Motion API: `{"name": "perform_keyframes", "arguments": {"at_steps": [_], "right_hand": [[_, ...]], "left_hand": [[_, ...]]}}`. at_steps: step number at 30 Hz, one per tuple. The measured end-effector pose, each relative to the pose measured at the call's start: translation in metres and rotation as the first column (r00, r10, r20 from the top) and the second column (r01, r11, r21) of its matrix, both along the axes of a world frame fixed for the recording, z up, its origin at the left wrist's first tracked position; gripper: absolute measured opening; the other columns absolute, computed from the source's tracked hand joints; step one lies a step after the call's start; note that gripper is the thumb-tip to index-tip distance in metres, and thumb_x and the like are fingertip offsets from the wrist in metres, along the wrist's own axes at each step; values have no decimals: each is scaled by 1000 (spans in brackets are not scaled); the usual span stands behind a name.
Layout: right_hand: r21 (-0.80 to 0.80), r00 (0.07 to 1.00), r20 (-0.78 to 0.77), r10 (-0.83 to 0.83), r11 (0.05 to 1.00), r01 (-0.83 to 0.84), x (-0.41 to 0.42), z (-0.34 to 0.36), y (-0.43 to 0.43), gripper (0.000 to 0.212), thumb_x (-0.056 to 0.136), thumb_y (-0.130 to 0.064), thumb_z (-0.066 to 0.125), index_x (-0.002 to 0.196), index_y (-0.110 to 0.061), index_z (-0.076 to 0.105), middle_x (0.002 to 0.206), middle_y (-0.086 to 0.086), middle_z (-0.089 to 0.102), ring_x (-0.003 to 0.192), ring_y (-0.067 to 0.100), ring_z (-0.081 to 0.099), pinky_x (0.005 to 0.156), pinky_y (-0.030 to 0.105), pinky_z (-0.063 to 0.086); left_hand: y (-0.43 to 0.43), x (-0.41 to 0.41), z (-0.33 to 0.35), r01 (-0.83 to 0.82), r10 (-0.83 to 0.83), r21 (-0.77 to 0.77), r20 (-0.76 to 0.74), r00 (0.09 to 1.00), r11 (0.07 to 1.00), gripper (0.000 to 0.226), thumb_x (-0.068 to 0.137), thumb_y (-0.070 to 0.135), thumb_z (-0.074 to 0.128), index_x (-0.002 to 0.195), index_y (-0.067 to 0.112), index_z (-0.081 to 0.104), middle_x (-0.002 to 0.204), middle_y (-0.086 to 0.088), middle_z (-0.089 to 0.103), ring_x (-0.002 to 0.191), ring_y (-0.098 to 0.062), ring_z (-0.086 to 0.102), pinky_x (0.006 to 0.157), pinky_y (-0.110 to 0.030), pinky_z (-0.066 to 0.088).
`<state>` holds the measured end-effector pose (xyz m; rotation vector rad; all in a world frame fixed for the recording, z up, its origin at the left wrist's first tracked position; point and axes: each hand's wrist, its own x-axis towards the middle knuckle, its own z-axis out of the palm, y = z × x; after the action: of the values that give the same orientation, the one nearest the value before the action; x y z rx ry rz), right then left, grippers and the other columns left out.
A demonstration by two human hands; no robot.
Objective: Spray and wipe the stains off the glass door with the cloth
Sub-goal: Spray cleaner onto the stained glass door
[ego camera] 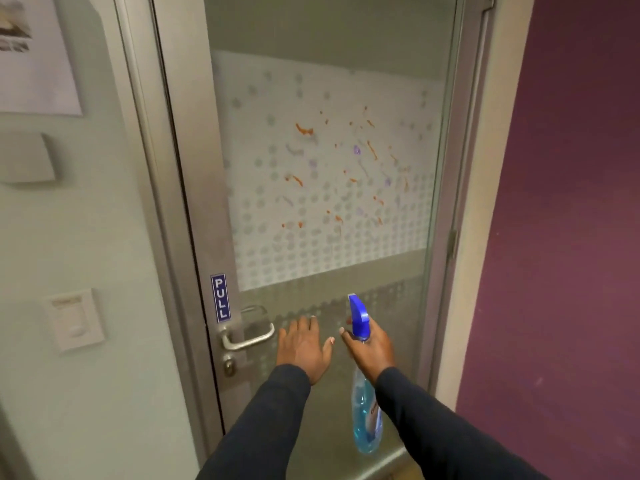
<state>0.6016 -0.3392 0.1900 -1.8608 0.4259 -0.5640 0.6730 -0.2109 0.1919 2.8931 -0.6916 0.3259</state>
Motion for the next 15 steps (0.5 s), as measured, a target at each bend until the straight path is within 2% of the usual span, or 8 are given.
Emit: {"name": "perform_keyframes", "arguments": {"at_steps": [4, 8, 12, 15], "right_hand": [[5, 994, 102, 26, 1000, -27, 44, 43, -6, 18, 86, -38, 75, 98, -29, 66, 90, -5, 73, 87, 18, 70, 89, 41, 58], [13, 976, 206, 75, 997, -80, 72, 87, -13, 17, 87, -40, 75, 97, -37, 61, 97, -13, 71, 92, 12, 70, 90, 40, 59], [-22, 947, 304, 101, 995, -99, 93, 135, -24, 22, 87, -46, 74, 101, -36, 60, 96, -12, 71, 90, 16, 70, 86, 40, 61], [-46, 922, 367, 121, 993, -112, 103, 180, -33, 23, 89, -44, 72, 100, -27, 62, 88, 0, 71, 83, 24, 70, 74, 34, 62]], "left_hand": [[2, 34, 52, -27, 29, -12, 129, 991, 1000, 63, 99, 54, 31, 147, 15, 36, 144, -9, 46, 129, -28, 44, 105, -44, 33], [1, 53, 98, -59, 59, -2, 219, 974, 998, 63, 100, 54, 28, 149, 15, 32, 150, -10, 40, 134, -28, 39, 110, -45, 31], [2, 68, 146, -101, 102, -20, 310, 945, 995, 62, 100, 54, 28, 149, 17, 33, 152, -9, 38, 136, -28, 38, 111, -45, 31], [1, 78, 182, -140, 145, -39, 378, 914, 989, 60, 100, 54, 28, 147, 17, 36, 148, -8, 42, 132, -28, 41, 108, -45, 32]]}}
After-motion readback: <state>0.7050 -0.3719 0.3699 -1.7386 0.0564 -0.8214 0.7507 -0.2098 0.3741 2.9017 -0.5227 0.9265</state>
